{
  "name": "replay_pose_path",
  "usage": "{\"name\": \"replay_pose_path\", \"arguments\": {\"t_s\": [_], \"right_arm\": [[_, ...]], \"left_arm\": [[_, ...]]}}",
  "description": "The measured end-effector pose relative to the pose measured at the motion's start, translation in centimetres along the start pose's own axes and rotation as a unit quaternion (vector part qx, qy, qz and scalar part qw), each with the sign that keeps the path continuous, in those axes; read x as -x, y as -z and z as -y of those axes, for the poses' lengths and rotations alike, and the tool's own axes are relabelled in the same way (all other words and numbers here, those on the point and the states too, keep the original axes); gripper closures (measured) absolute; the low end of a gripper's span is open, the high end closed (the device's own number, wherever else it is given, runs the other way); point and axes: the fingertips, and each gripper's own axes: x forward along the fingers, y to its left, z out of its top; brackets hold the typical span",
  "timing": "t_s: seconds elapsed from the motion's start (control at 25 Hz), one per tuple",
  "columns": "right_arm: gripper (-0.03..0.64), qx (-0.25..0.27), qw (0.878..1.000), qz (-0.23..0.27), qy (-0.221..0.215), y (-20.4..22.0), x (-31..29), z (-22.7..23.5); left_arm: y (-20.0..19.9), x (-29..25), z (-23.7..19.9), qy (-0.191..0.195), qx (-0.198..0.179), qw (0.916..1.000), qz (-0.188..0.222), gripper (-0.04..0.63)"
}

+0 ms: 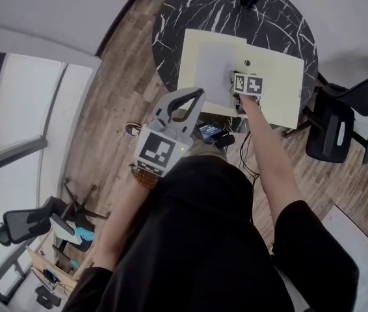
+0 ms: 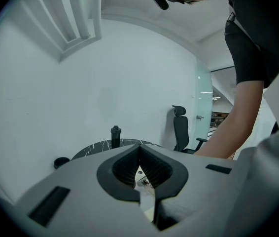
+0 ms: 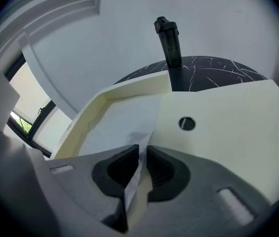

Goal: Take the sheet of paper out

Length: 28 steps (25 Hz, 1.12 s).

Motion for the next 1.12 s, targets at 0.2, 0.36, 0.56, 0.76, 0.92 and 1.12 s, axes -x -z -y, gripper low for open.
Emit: {"name": "replay_pose_path", "arguments": {"t_s": [0.2,0.36,0.56,0.76,0.92,1.12], "right_arm": [[0.609,-0.004,1.000,0.001,0.006,-0.03,-0.02,0.40],[0.614,-0.006,1.000,0.005,0.008,0.02,-0.05,0.53],[0.617,-0.002,1.000,0.011,0.004,-0.19,0.10,0.40],[0.618,0.009,1.000,0.008,0.002,0.00,-0.07,0.39],[0.618,0.004,1.000,0.014,-0.002,-0.07,0.11,0.45],[0.619,-0.004,1.000,0.015,-0.010,0.17,0.72,0.49]], "left_arm": [[0.22,0.41,-0.68,-0.008,0.003,1.0000,-0.002,0.601],[0.26,0.54,-0.94,-0.013,0.003,0.9999,-0.001,0.601],[0.32,0.67,-1.08,-0.016,0.005,0.9999,-0.001,0.601],[0.34,0.54,-0.92,-0.014,-0.002,0.9999,-0.001,0.601],[0.27,0.49,-0.72,-0.012,-0.002,0.9999,-0.001,0.601],[0.00,0.68,-0.74,-0.013,-0.002,0.9999,0.001,0.601]]}}
